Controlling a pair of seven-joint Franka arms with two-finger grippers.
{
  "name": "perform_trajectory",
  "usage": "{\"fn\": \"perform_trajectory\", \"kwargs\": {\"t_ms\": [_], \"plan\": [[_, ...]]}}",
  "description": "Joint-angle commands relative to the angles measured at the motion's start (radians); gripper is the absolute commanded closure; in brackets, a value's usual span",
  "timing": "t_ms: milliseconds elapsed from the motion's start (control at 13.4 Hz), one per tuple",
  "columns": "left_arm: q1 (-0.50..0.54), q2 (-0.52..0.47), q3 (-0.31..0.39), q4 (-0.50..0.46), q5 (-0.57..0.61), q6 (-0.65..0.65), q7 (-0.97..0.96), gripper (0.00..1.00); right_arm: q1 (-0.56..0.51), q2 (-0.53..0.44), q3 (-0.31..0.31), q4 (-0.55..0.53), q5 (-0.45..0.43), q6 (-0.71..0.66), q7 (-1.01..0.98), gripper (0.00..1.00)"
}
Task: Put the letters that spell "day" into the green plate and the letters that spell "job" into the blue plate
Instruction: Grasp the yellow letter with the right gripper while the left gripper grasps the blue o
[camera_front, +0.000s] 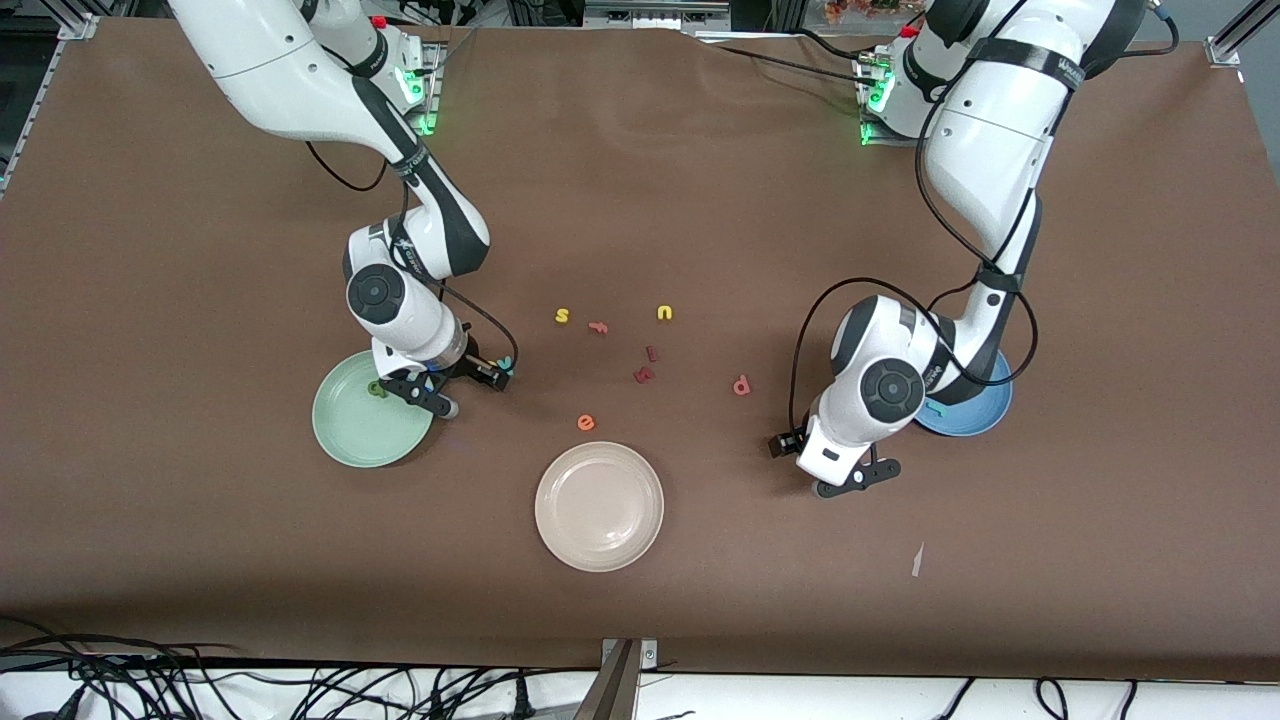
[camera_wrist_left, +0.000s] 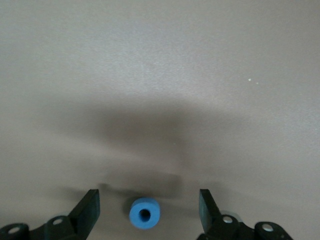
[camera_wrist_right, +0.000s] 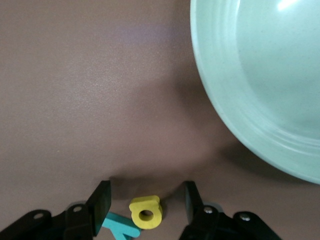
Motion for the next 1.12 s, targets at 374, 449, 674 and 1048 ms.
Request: {"fn": "perform_trajectory", "kwargs": {"t_ms": [374,449,674,1048], "plan": [[-0.035,-0.102,0.007,-0.174,-0.012,0.094,-0.027,0.4,0.028,-0.014,0.0,-0.077,-0.004,0.071,0.057,0.36],[-0.037,-0.099,0.007,-0.171,-0.012,0.098,-0.027,0.4,0.03,-0.014,0.0,-0.077,-0.004,0.071,0.057,0.37],[-0.036,-0.09,0.01,-0.167,0.027,0.103,-0.027,0.43,0.03,-0.015,0.0,-0.079,-0.004,0.071,0.059,0.4],[-0.032,-0.089,0.012,-0.167,0.047,0.103,-0.026,0.51,0.03,-0.018,0.0,-0.079,-0.008,0.071,0.056,0.63]]}}
